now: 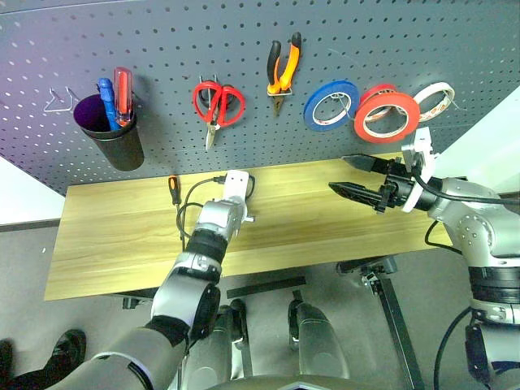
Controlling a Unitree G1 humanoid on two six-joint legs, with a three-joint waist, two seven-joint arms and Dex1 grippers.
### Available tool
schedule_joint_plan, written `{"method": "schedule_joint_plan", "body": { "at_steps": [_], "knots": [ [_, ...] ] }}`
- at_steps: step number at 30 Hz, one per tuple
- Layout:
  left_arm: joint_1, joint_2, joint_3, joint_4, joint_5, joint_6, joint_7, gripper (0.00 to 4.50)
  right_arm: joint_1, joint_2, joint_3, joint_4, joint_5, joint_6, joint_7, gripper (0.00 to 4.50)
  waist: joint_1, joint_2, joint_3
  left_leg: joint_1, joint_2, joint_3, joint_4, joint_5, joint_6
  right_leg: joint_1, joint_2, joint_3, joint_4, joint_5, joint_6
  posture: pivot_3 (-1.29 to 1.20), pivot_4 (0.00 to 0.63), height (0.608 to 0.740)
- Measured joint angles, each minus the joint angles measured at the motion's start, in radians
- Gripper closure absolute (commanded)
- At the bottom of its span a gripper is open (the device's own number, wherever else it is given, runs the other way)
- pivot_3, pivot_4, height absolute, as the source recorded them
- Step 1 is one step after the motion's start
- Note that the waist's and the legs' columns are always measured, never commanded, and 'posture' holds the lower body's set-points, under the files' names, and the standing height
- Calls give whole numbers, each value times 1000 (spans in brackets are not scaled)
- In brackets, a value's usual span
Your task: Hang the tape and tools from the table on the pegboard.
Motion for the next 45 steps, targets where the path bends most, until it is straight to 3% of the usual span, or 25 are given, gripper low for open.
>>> {"method": "schedule_joint_plan", "body": {
  "at_steps": [5, 15, 33, 45],
  "knots": [
    [152, 72, -119, -254, 18, 102, -82, 3701, 31, -12, -35, 5, 64, 14, 69, 0, 1, 4, 2, 0, 0, 0, 0, 0, 0, 0, -1, 0, 0, 1, -1, -337, 304, 740],
    [267, 149, -189, -439, 24, 80, -183, 3701, 26, -39, -44, 8, 123, 24, 201, 0, 5, 5, 3, -2, 0, 0, 0, -1, 1, -2, -1, 0, -1, 1, -1, -328, 290, 740],
    [295, 126, -163, -467, 47, 28, -158, 3701, 27, -36, -47, 16, 121, -18, 230, 0, 5, 5, 3, -2, 0, 1, 0, -1, 2, -2, -2, 0, -1, 1, -1, -323, 289, 740],
    [232, 62, -85, -327, 23, 16, -133, 3701, 25, -35, -31, 26, 110, 3, 216, 0, 6, 4, 3, -2, 0, 2, 1, -2, 3, -2, -2, 0, -1, 1, -1, -329, 304, 740]
  ]
}}
